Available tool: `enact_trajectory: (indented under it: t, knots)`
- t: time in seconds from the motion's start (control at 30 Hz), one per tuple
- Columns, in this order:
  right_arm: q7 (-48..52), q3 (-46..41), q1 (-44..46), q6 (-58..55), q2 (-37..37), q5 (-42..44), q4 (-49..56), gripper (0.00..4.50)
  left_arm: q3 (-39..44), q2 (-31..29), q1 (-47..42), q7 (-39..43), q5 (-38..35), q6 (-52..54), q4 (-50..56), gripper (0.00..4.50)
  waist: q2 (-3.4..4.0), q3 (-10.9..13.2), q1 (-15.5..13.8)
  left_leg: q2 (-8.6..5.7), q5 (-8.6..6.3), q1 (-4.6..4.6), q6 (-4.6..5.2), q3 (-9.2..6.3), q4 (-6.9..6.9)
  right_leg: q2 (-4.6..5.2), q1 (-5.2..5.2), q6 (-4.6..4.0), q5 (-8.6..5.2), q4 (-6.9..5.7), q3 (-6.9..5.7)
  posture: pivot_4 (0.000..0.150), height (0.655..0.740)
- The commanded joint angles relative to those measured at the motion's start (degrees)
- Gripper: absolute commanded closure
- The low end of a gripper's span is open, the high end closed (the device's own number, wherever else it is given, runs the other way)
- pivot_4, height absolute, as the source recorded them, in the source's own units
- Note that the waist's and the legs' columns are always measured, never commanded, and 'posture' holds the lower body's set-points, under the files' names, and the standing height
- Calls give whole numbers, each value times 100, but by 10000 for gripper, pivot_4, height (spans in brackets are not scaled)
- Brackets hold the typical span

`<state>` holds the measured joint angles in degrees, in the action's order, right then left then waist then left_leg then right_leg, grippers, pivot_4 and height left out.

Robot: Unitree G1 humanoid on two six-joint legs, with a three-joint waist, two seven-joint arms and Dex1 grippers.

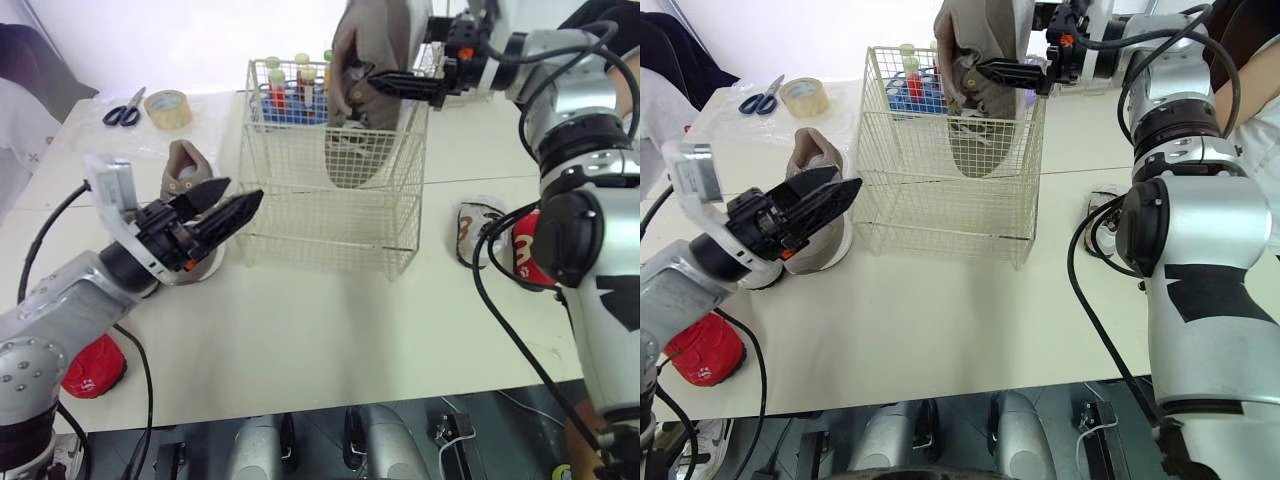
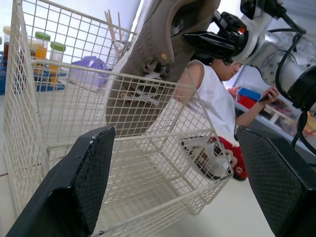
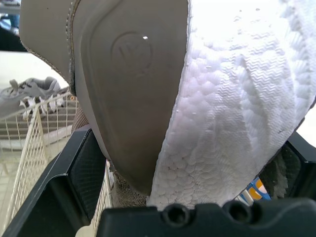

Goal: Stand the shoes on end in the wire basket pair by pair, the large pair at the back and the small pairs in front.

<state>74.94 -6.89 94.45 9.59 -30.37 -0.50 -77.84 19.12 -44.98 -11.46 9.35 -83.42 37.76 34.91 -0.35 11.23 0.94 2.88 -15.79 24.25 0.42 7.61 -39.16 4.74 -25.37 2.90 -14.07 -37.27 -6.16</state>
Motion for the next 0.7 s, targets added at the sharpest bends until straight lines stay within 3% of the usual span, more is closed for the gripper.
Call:
enact_trajectory:
  t: [0.03, 0.2, 0.43, 0.7]
  knots:
    - [144, -114, 162, -32, -21, 131, 239, 1076, -6, 25, -95, -40, 61, -6, 100, 4251, 0, 0, -1, 0, 0, 0, 0, 0, 0, 0, 0, 0, 0, 0, 0, 1500, 7400]
    - [657, -267, 122, -552, 35, 334, 234, 1076, -97, 111, -190, -67, 110, 32, 82, 4251, 0, 0, 0, 0, 0, 0, 0, 0, 0, -1, 0, 0, 0, 0, 0, 1500, 7400]
    - [560, -429, 48, -1313, 67, 459, 208, 1076, -184, 183, -283, -36, 227, 66, 15, 4251, -1, -1, -2, 0, 0, -1, 0, 0, 0, -1, 0, 0, 0, -2, 0, 1500, 7400]
    - [233, -297, 55, -954, -21, 258, 288, 1076, -284, 275, -376, -48, 356, 94, 10, 4251, -1, -1, -6, 0, 1, -1, 0, 1, -2, -1, 0, 0, 0, -4, 0, 1500, 7400]
